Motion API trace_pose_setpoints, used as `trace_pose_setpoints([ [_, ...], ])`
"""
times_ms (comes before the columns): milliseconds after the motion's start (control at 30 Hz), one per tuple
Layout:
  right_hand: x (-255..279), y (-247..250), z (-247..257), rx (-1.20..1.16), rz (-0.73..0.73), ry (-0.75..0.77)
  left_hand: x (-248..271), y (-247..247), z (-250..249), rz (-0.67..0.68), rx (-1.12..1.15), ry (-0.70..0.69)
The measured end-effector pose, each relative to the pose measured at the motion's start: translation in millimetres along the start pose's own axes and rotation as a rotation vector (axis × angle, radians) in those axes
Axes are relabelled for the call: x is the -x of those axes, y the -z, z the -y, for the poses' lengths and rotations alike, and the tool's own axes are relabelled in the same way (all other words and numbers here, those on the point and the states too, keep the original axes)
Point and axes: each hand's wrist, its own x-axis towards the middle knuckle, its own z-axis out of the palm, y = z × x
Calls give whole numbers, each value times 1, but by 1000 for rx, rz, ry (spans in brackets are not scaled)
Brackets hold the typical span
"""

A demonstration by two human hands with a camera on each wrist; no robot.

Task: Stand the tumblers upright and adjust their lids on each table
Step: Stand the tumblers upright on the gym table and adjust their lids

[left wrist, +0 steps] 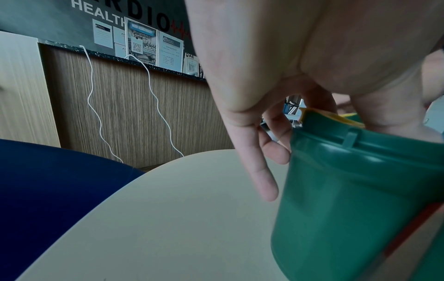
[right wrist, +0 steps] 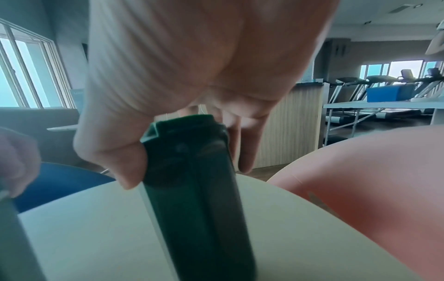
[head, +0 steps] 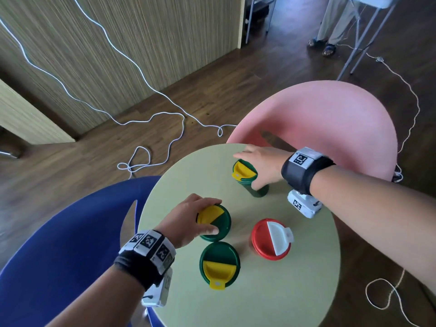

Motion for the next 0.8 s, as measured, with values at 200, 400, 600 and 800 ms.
trace_pose_setpoints([
  [200, 23, -13, 5, -54, -10, 29, 0, -1, 1, -10, -5, -3],
  [400, 29, -22, 11, -82, 14, 46, -1, -3, 2, -16, -13, -4],
  [600, 39, -21, 10, -123, 20, 2, 0, -5, 3, -27, -17, -4],
  [800, 78, 8, 25, -153, -193, -83, 2, -6, 2, -34, -35, 2],
])
